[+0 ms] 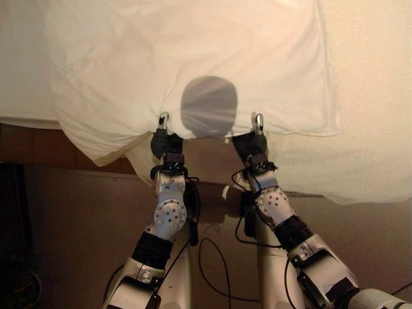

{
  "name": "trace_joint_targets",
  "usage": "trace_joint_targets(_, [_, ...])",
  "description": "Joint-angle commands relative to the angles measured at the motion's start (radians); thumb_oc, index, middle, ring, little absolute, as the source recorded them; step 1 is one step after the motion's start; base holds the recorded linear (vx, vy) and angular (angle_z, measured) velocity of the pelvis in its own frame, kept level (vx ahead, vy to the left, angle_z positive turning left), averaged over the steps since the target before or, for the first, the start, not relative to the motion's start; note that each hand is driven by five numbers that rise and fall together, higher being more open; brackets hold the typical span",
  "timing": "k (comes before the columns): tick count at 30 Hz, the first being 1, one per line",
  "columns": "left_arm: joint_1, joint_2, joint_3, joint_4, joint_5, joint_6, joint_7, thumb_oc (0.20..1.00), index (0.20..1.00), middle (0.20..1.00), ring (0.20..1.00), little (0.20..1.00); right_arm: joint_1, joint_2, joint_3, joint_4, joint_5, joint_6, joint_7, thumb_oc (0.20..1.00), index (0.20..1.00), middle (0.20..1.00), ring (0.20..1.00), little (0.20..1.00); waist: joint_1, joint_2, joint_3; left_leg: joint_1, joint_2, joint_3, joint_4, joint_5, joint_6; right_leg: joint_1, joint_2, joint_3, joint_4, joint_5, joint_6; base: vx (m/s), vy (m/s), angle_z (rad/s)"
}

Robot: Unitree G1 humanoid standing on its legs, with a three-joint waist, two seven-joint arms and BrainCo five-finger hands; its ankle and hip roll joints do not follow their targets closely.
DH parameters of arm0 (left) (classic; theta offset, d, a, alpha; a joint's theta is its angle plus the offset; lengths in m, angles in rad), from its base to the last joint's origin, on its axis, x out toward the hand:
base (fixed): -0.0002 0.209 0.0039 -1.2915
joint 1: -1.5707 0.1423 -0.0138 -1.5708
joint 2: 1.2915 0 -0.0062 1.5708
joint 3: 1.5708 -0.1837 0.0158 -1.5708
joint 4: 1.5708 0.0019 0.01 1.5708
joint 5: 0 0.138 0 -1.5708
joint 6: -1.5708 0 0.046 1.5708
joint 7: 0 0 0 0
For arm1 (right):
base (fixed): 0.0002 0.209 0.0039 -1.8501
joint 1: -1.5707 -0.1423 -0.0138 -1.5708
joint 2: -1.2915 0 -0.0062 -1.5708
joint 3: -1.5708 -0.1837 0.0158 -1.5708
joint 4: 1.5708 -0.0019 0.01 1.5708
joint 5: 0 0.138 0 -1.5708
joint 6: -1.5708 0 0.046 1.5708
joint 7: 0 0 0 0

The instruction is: Make the bed

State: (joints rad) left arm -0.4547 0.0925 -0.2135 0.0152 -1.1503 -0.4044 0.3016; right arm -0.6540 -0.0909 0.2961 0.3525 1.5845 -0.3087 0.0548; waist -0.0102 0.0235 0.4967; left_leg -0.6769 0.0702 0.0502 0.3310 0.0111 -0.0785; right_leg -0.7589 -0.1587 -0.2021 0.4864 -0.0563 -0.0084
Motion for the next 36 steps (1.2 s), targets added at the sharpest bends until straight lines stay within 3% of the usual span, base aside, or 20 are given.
trace_joint_targets(1, [0.03,0.048,0.075,-0.17,0.085,-0.047,-0.029,0.2,0.2,0.2,0.2,0.2,-0.004,0.01,-0.042,-0.095,-0.015,-0.052,-0.003,1.0,1.0,1.0,1.0,1.0,0.022,0.026,-0.072,-0.042,-0.057,0.039,0.017,-0.038,0.092,0.02,0.03,-0.014,-0.054,0.019,0.098,0.0,0.0,0.0])
trace_joint_targets(11, [0.087,0.098,0.168,-0.171,0.114,-0.031,-0.01,0.2,0.2,0.2,0.2,0.2,0.026,-0.051,-0.119,-0.15,-0.055,-0.083,-0.041,1.0,1.0,1.0,1.0,1.0,0.022,0.026,-0.078,-0.045,-0.059,0.037,0.019,-0.042,0.093,0.019,0.029,-0.013,-0.053,0.018,0.101,0.0,0.0,0.0])
trace_joint_targets(15, [0.092,0.105,0.228,-0.17,0.139,-0.055,0.061,0.2,0.2,0.2,0.2,0.2,0.019,-0.063,-0.148,-0.145,-0.06,-0.085,-0.062,1.0,1.0,1.0,1.0,1.0,0.024,0.031,-0.077,-0.045,-0.059,0.037,0.019,-0.043,0.093,0.018,0.027,-0.014,-0.048,0.015,0.101,0.0,0.0,0.0])
trace_joint_targets(16, [0.082,0.108,0.267,-0.167,0.169,-0.08,0.119,0.2,0.2,0.2,0.2,0.2,0.018,-0.068,-0.161,-0.136,-0.063,-0.088,-0.077,1.0,1.0,1.0,1.0,1.0,0.025,0.033,-0.079,-0.046,-0.058,0.037,0.019,-0.044,0.092,0.015,0.026,-0.016,-0.045,0.012,0.101,0.0,0.0,0.0])
trace_joint_targets(23, [0.043,0.132,0.357,-0.128,0.261,-0.085,0.228,0.2,0.2,0.2,0.2,0.2,0.013,-0.077,-0.184,-0.132,-0.07,-0.085,-0.08,1.0,1.0,1.0,1.0,1.0,0.024,0.034,-0.087,-0.049,-0.055,0.039,0.02,-0.044,0.089,0.013,0.026,-0.016,-0.045,0.012,0.101,0.0,0.0,0.0])
trace_joint_targets(36, [0.022,0.121,0.37,-0.123,0.257,-0.101,0.258,0.2,0.2,0.2,0.2,0.2,0.017,-0.066,-0.175,-0.13,-0.077,-0.072,-0.063,1.0,1.0,1.0,1.0,1.0,0.019,0.038,-0.094,-0.056,-0.056,0.043,0.018,-0.044,0.09,0.005,0.024,-0.012,-0.046,0.015,0.103,0.0,0.0,0.0])
